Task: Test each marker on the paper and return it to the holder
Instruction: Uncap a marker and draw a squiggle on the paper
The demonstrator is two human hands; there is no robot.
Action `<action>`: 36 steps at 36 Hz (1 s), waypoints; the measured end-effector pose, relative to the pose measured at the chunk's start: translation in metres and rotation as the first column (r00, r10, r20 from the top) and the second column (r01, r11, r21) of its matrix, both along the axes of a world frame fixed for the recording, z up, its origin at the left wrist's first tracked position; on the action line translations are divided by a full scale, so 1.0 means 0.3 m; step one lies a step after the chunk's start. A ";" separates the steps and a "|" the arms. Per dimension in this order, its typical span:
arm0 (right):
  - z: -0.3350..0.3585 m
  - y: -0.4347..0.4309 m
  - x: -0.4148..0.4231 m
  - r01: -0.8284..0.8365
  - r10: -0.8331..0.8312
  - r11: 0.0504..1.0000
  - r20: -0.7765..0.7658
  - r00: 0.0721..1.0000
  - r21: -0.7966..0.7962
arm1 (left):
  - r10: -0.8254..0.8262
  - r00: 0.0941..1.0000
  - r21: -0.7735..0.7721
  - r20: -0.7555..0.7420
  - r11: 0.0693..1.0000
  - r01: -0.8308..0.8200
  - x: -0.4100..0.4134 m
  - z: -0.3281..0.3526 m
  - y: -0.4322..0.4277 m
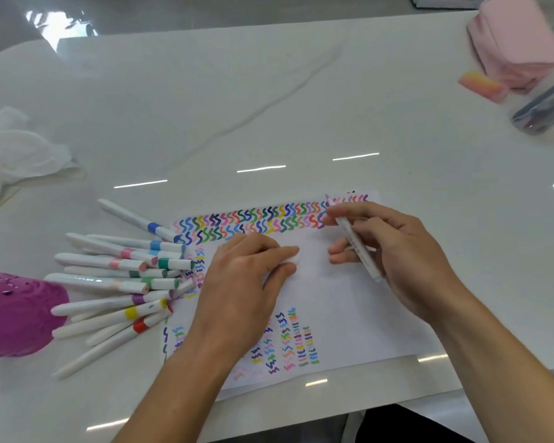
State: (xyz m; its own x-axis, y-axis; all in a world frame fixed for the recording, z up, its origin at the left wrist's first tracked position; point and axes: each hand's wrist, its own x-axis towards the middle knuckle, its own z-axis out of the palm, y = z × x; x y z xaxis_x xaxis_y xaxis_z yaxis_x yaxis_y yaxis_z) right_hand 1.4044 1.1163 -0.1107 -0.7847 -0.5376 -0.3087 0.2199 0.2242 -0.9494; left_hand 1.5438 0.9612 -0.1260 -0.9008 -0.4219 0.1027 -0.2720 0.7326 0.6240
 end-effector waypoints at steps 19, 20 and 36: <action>-0.046 -0.019 0.002 -0.065 0.051 0.994 -0.145 0.988 -0.088 | -0.026 0.999 -0.075 0.024 0.997 0.028 0.003 -0.038 -0.002; -0.048 -0.021 0.002 -0.050 0.036 0.996 -0.181 0.983 -0.075 | -0.024 1.000 -0.081 0.015 0.996 0.025 0.003 -0.041 0.000; -0.115 -0.018 0.005 0.085 -0.108 0.992 -0.266 0.958 -0.096 | -0.051 0.999 -0.125 -0.006 0.991 0.050 0.005 -0.054 -0.001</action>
